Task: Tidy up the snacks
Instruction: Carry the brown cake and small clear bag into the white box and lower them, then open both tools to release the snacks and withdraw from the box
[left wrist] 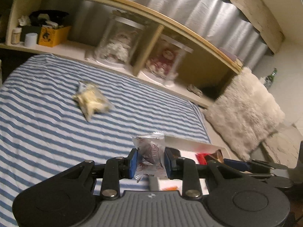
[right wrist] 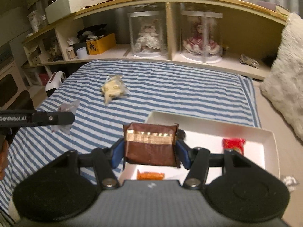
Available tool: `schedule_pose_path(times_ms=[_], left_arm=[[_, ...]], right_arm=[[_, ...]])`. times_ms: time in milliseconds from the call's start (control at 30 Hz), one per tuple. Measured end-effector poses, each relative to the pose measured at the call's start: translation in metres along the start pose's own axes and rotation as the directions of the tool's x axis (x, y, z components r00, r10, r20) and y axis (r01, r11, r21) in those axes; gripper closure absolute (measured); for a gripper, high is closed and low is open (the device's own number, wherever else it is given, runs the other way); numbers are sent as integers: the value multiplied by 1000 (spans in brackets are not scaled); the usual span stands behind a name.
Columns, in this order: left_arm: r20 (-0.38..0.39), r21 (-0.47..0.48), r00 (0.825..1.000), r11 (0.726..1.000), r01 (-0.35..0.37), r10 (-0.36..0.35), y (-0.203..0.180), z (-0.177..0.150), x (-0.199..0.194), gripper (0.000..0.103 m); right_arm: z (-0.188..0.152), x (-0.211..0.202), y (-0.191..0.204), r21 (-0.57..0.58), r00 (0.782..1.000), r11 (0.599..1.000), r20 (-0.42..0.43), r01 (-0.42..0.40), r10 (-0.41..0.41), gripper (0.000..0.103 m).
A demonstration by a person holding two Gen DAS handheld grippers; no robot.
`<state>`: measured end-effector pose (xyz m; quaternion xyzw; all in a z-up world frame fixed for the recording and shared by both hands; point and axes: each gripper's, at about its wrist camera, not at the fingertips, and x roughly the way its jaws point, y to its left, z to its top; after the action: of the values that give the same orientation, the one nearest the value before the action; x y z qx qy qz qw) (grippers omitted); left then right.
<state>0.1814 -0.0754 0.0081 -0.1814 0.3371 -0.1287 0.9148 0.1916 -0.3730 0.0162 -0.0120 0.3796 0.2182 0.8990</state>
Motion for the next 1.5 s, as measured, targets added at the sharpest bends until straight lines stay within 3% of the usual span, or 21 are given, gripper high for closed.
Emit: schedule_pose_path(times_ms=[300, 533, 833, 967, 1367, 1433, 1500], left_arm=[[-65, -12, 996, 998, 61, -62, -29, -29, 22, 71], [-96, -11, 991, 996, 94, -95, -49, -36, 51, 71], [-188, 1, 975, 993, 122, -119, -69, -49, 99, 71], [-211, 6, 969, 991, 135, -131, -76, -55, 115, 71], [-249, 77, 963, 989, 126, -103, -92, -61, 145, 71], [-264, 96, 960, 988, 125, -96, -94, -61, 148, 68], [-273, 103, 959, 989, 110, -78, -93, -62, 149, 54]], right_arm=[[-41, 6, -32, 66, 999, 997, -22, 33, -31, 39], [-64, 45, -45, 97, 996, 994, -77, 44, -37, 39], [-91, 82, -42, 0, 986, 997, -153, 73, -72, 38], [-104, 77, -36, -55, 981, 995, -173, 82, -90, 38], [-112, 45, -46, 15, 983, 998, -172, 68, -64, 36], [-111, 44, -47, 27, 982, 998, -185, 50, -44, 30], [-110, 42, -46, 42, 981, 998, -191, 38, -29, 24]])
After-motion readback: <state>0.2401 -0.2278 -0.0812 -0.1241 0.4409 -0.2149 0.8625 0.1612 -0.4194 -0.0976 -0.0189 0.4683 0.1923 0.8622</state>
